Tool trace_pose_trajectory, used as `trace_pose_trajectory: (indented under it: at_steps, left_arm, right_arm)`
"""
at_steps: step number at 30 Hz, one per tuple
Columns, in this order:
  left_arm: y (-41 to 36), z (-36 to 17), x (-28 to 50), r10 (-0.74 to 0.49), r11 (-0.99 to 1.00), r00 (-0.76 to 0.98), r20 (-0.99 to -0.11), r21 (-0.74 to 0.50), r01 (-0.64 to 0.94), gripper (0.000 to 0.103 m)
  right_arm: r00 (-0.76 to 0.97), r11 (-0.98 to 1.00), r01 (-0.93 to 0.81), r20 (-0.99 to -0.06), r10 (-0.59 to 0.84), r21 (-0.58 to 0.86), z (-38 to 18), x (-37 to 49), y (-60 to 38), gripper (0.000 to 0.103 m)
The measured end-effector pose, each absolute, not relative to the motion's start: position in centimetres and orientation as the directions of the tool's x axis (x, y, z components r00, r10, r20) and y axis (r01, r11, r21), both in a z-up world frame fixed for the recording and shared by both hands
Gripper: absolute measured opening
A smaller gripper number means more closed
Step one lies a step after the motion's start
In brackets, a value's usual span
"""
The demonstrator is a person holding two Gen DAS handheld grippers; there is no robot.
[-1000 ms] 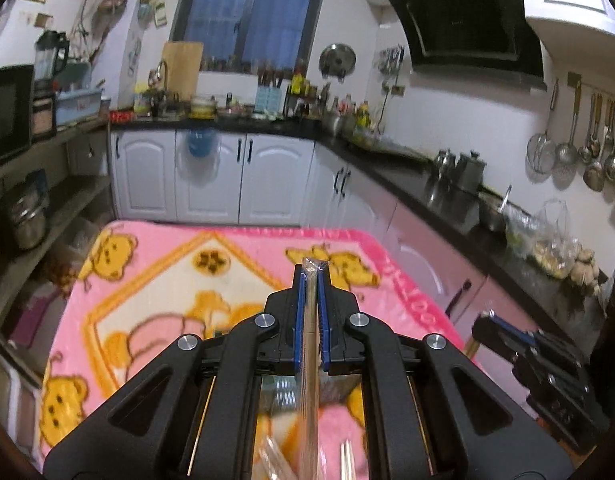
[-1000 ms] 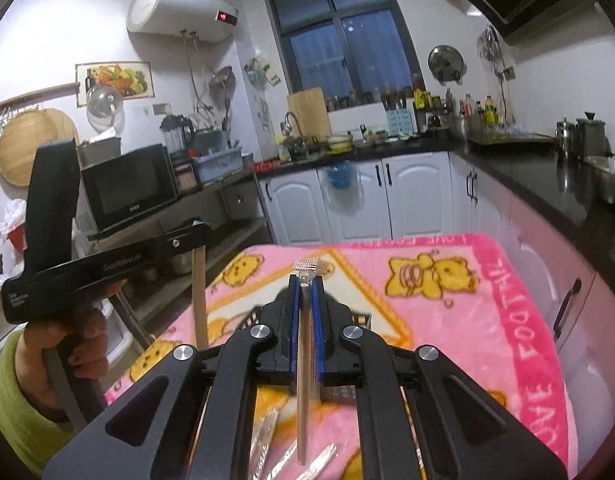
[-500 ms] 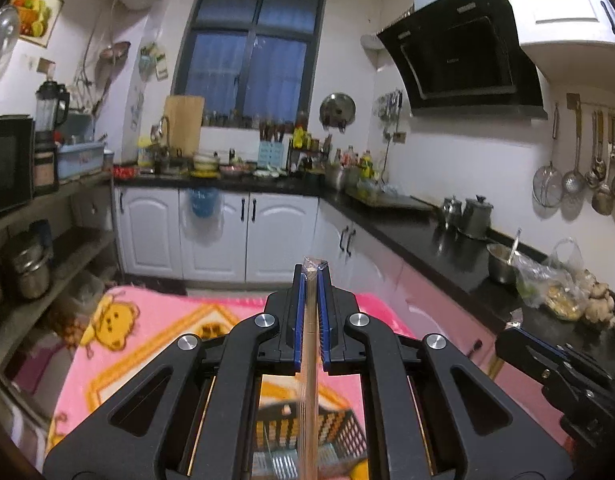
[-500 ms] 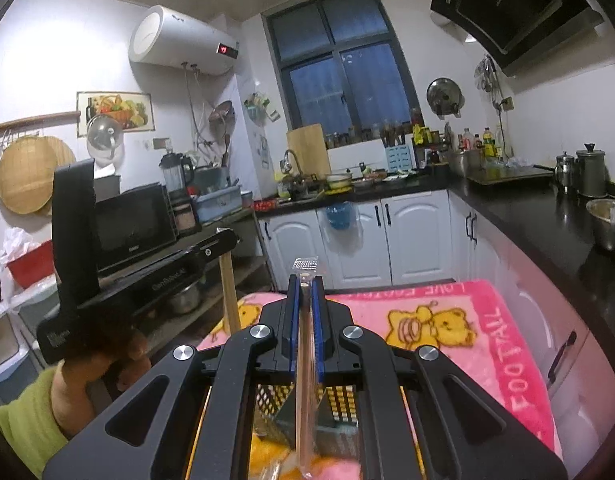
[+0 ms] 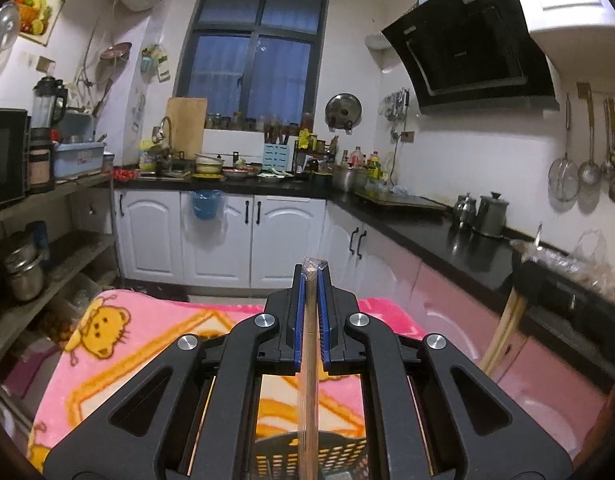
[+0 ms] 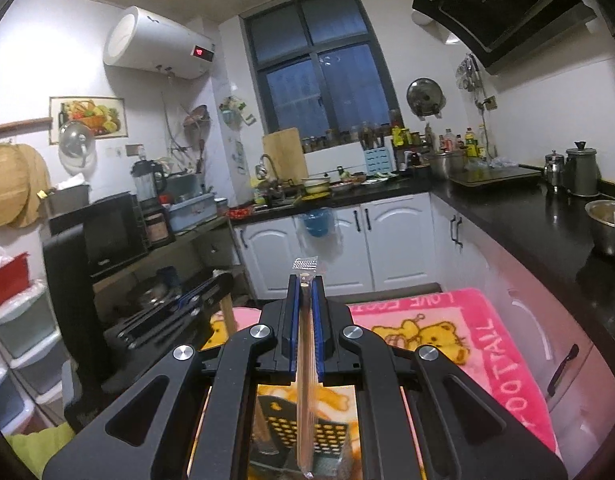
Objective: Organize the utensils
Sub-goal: 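Lift the left tool's chopstick upright over the caddy while the right tool carries its own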
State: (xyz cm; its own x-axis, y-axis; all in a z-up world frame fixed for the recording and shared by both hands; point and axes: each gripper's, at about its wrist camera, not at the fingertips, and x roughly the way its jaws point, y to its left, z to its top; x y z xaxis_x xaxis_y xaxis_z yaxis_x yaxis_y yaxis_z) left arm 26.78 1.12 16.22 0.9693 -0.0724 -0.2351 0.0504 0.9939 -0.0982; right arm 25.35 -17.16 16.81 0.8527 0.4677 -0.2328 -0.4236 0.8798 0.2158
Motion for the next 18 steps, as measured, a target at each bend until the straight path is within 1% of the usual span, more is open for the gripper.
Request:
trace_pose_trajectory:
  at_steps: [3,5,12,14,18]
  left_arm:
    - [1.2,15.0,27.2,-0.078,0.994,0.965,-0.251,-0.096,0.055,0.003]
    - [1.4,14.1,27.2,-0.086,0.993,0.965,-0.247,-0.098,0.063,0.003]
    - [1.9,11.8,27.4,-0.142,0.986,0.956,-0.259,-0.128,0.111,0.003]
    - [1.9,11.1,27.5,-0.15,0.985,0.951,-0.27,-0.128,0.119,0.003]
    - [2.2,9.9,27.7,-0.166,0.98,0.939,-0.3,-0.156,0.123,0.003]
  right_arm:
    - [0.86,0.888,-0.405,-0.24,0.451,0.219,15.6,26.1,-17.0,0.006]
    - [0.861,0.888,-0.396,-0.241,0.447,0.231,14.9,26.4,-17.0,0.006]
    - [0.874,0.899,-0.382,-0.231,0.427,0.213,13.1,26.6,-16.4,0.007]
    - [0.876,0.899,-0.383,-0.225,0.426,0.212,12.5,26.6,-16.4,0.007]
    - [0.867,0.895,-0.386,-0.243,0.435,0.222,11.9,26.7,-16.0,0.007]
